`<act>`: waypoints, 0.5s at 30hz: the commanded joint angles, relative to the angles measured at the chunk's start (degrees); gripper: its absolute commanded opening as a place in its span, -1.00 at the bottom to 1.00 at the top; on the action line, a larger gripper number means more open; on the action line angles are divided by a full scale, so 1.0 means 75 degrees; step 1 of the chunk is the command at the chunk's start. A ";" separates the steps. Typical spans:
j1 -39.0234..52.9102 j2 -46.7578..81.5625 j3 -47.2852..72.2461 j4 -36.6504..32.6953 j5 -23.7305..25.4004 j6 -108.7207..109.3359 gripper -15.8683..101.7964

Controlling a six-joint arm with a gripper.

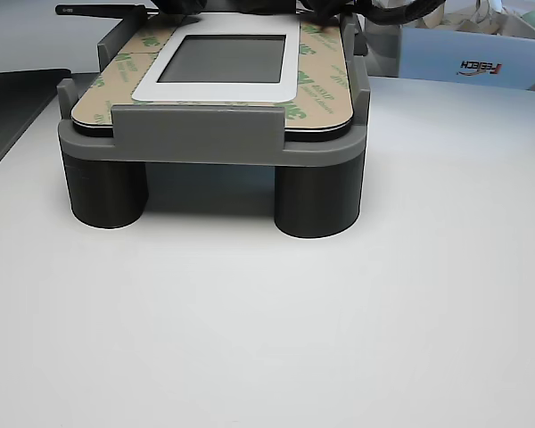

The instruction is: Peel off protective film from adhesive tape.

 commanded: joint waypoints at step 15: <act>-0.0223 0.0246 -0.0023 0.0023 -0.0035 -0.0352 -0.92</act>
